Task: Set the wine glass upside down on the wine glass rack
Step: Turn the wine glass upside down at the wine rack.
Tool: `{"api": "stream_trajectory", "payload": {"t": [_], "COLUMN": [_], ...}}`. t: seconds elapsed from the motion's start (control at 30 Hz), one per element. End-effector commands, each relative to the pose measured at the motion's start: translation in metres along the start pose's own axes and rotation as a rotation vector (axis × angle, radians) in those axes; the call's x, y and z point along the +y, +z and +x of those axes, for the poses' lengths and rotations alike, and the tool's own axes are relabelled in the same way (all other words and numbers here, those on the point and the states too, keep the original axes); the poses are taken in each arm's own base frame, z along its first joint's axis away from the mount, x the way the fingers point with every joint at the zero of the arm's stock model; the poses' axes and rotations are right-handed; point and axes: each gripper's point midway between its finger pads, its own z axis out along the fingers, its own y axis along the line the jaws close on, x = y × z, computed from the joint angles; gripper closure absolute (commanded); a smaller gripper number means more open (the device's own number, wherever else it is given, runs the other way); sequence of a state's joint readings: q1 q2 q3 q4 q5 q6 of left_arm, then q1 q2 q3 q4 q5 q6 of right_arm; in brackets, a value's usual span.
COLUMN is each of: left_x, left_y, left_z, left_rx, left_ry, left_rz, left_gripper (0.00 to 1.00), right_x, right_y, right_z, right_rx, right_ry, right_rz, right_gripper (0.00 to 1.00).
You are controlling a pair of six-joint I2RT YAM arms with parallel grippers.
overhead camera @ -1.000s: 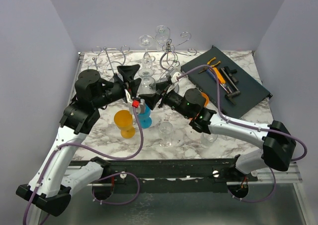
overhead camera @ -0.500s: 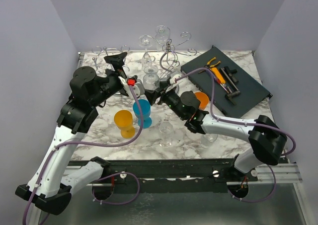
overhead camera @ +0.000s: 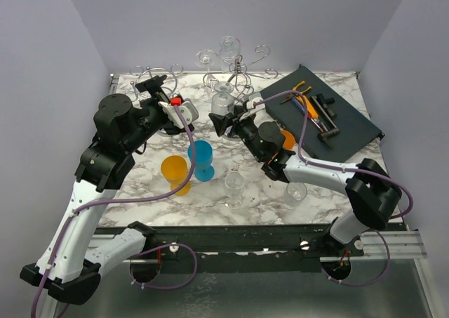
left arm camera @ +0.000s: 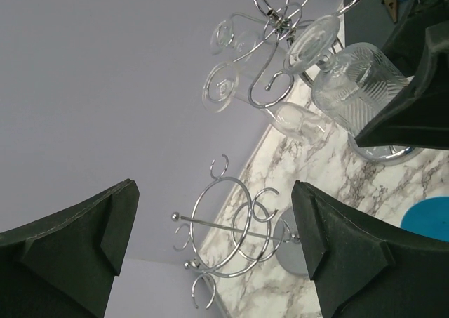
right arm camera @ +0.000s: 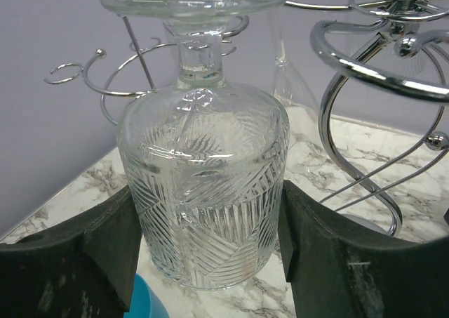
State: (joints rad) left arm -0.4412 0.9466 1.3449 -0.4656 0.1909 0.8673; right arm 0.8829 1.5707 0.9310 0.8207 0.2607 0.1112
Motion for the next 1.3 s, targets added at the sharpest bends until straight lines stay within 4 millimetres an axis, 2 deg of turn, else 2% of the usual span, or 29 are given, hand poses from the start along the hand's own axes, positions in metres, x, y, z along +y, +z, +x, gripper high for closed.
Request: {"api": "stream_trajectory", "payload": {"t": [0.0,0.8,1.27], "left_x": [0.004,0.004,0.000], "left_y": [-0.011,-0.014,-0.016], "left_z": [-0.002,0.000,0.002], "left_rx": [0.026,0.051,0.052], "left_ry": [-0.059,-0.077,-0.079], "left_rz": [-0.015,-0.012,-0.004], "left_gripper": [0.02,0.03,0.03], "right_x": [-0.004,-0.010,-0.021], "right_y": [0.016,0.054,0.066], "right_z": [-0.040,-0.024,-0.030], "right_rx": [-0.127,-0.131,-0.171], "right_ry": [0.025,0.001,-0.005], "right_rz": [0.017,0.035,0.103], "right_gripper": [0.77,0.79,0.79]}}
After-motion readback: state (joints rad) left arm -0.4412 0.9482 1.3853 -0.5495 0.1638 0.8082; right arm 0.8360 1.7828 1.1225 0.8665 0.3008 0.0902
